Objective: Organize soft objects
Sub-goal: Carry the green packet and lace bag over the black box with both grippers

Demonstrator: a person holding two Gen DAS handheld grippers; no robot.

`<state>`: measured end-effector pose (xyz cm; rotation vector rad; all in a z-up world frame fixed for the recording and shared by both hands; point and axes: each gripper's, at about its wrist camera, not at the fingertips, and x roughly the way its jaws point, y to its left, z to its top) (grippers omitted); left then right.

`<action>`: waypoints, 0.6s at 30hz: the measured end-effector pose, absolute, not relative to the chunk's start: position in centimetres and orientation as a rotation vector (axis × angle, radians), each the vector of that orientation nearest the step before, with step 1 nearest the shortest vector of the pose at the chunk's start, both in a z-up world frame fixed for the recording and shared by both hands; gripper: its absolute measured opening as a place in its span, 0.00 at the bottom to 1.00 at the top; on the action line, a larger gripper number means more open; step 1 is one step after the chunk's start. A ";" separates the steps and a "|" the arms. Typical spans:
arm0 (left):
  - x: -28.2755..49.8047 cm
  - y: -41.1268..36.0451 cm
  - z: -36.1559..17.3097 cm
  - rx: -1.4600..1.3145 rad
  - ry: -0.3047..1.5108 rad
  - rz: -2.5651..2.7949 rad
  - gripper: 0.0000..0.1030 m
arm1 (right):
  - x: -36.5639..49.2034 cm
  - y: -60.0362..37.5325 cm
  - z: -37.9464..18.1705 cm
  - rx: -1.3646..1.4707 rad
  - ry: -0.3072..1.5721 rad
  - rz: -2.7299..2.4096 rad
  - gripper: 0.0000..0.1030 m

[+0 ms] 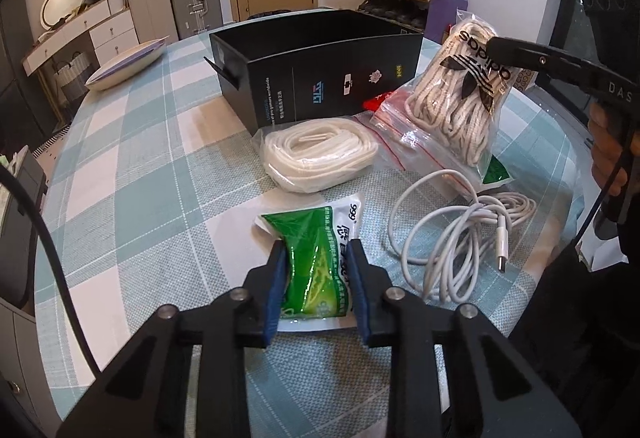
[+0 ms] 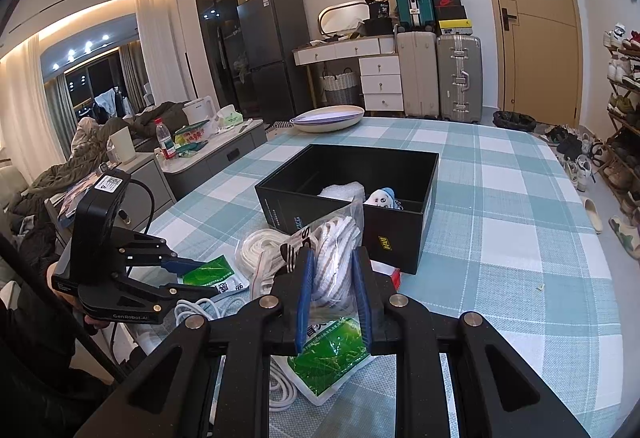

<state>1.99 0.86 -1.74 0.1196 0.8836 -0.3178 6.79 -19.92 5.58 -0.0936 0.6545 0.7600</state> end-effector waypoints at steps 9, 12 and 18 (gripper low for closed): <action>1.5 2.5 -1.1 0.034 0.843 -0.283 0.19 | 6.8 -20.2 5.3 -0.081 0.644 0.755 0.19; 1.4 3.1 -0.4 0.011 0.819 -0.274 0.19 | 6.6 -20.3 5.4 -0.076 0.636 0.754 0.19; 1.6 3.9 1.3 -0.036 0.760 -0.247 0.19 | 6.2 -20.4 6.0 -0.065 0.602 0.746 0.19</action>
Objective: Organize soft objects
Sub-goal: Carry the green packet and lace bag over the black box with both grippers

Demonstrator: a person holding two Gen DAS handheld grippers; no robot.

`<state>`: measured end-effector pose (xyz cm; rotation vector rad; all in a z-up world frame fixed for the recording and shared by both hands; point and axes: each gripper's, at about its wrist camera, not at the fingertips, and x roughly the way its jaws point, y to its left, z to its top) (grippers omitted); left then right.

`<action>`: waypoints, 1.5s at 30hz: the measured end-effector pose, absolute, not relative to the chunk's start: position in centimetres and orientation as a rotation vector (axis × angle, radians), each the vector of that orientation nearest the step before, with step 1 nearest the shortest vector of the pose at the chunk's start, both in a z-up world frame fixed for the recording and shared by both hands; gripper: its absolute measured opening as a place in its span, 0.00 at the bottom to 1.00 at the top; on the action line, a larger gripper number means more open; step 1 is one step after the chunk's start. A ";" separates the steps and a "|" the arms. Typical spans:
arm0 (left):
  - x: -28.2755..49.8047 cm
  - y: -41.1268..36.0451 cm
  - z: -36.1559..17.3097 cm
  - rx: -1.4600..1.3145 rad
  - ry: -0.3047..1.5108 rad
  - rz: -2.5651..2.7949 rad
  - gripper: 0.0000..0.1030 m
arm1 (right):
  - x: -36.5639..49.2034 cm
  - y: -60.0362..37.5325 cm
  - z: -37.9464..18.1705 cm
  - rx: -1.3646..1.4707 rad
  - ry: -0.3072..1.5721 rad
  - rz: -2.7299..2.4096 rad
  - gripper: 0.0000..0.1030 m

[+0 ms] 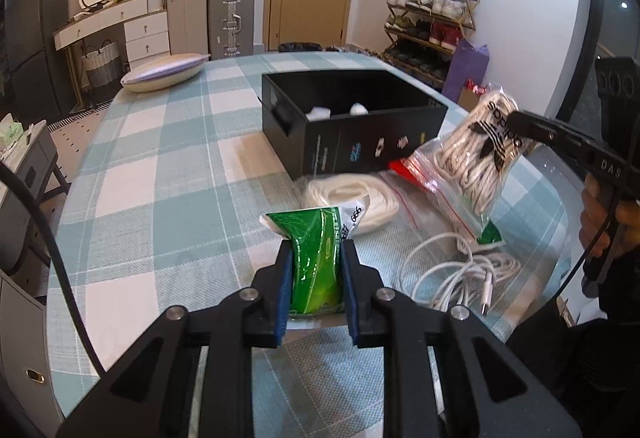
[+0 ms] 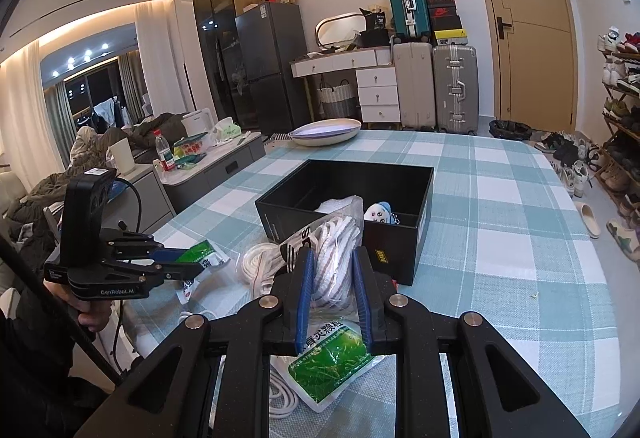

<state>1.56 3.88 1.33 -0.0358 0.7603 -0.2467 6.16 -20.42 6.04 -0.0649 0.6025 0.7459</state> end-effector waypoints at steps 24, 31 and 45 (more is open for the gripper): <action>6.7 2.2 6.4 -0.089 0.597 -0.195 0.20 | 7.7 -21.4 9.8 0.031 0.436 0.567 0.19; 9.1 1.3 6.8 -0.081 0.580 -0.177 0.20 | 9.7 -20.6 9.7 0.045 0.436 0.524 0.19; 13.7 -0.1 5.8 -0.066 0.586 -0.159 0.20 | 14.4 -18.3 8.1 0.032 0.473 0.479 0.19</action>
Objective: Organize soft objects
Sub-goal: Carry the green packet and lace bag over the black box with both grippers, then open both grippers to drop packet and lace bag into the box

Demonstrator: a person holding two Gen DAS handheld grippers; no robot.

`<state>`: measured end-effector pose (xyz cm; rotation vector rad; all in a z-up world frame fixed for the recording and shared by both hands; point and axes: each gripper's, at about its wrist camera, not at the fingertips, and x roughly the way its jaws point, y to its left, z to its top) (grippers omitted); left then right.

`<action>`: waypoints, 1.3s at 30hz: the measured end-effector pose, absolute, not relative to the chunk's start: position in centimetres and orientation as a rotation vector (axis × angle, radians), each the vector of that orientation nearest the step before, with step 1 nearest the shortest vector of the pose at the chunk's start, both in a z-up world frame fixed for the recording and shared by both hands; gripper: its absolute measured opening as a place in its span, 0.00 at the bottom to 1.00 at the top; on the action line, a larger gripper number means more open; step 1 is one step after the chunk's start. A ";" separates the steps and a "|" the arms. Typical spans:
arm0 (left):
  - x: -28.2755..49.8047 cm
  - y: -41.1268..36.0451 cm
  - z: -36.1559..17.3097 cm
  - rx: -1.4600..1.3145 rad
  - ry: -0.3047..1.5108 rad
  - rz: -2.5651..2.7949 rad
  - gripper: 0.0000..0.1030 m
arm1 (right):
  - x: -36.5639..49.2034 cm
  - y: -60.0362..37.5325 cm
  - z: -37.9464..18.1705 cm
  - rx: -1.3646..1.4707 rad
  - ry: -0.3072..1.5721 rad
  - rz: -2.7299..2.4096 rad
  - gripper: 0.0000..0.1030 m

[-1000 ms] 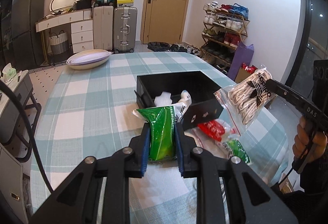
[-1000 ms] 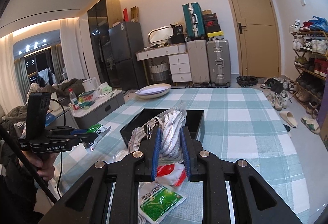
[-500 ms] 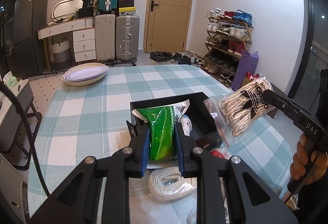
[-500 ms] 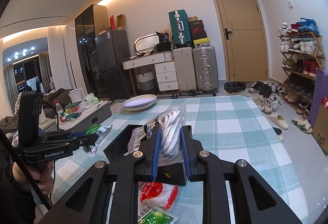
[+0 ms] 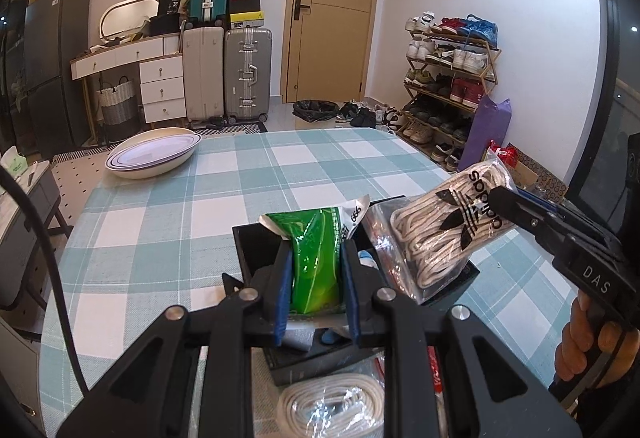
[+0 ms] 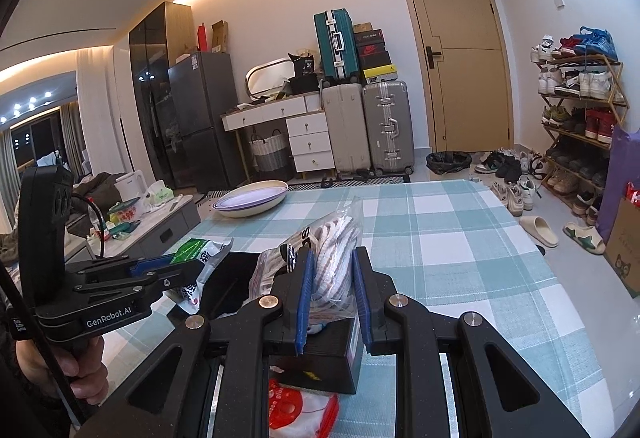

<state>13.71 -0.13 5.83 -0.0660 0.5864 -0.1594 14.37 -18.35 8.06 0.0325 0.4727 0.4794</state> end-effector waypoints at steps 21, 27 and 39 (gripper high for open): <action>17.3 -1.3 2.8 -0.028 0.649 -0.147 0.21 | 18.2 -15.3 4.4 -0.067 0.603 0.548 0.19; 17.6 -1.8 2.2 0.000 0.661 -0.149 0.21 | 18.4 -14.5 3.7 -0.105 0.625 0.551 0.19; 17.3 -2.0 2.1 0.025 0.679 -0.164 0.31 | 18.7 -15.4 3.4 -0.107 0.661 0.549 0.34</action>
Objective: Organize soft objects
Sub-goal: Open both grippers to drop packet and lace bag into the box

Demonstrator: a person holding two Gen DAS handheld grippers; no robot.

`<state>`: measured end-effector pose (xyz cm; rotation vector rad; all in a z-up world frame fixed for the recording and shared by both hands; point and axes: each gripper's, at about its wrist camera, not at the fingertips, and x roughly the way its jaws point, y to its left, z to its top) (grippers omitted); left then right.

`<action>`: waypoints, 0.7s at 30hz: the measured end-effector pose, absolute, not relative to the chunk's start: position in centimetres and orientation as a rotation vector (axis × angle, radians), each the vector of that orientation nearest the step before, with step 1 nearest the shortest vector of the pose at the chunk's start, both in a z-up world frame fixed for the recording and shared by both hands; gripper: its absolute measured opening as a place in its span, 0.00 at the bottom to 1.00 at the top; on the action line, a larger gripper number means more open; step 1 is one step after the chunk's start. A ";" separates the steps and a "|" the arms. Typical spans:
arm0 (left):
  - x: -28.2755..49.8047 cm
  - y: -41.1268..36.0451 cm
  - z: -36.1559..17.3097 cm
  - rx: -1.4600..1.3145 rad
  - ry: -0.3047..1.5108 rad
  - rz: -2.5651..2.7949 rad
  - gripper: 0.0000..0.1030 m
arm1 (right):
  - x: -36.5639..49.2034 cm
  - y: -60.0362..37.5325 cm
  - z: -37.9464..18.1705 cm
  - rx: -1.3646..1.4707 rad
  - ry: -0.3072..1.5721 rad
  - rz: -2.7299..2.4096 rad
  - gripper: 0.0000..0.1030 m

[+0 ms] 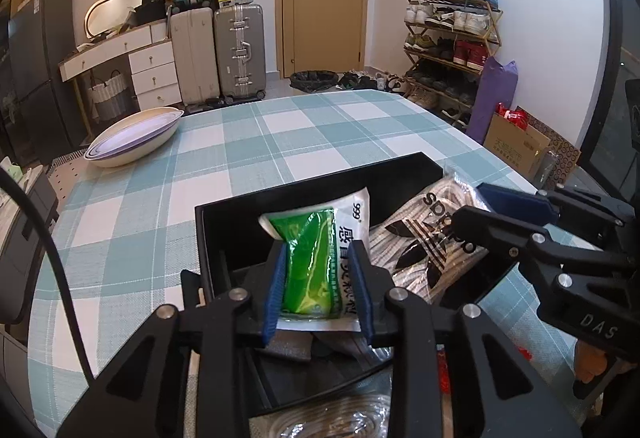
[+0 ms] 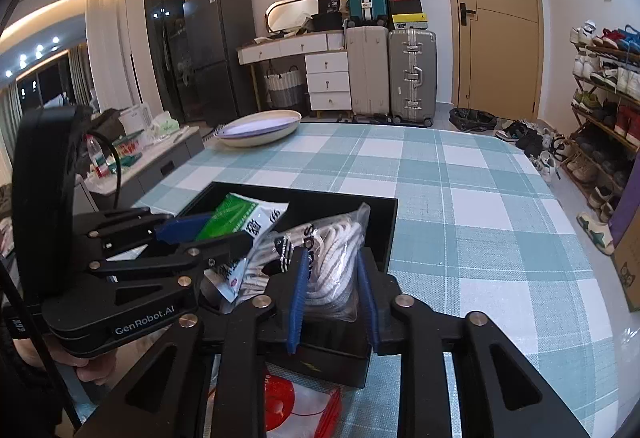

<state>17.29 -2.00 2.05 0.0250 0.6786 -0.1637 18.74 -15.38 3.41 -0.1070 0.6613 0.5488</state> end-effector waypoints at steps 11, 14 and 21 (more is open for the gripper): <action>14.0 -2.0 4.0 0.049 0.645 -0.153 0.93 | 16.2 -17.5 5.0 -0.099 0.644 0.531 0.93; 12.8 -1.6 4.3 0.042 0.628 -0.141 1.00 | 15.3 -18.2 5.0 -0.092 0.658 0.527 0.99; 10.4 -0.8 4.2 0.034 0.649 -0.143 1.00 | 13.6 -19.5 4.7 -0.077 0.683 0.525 0.99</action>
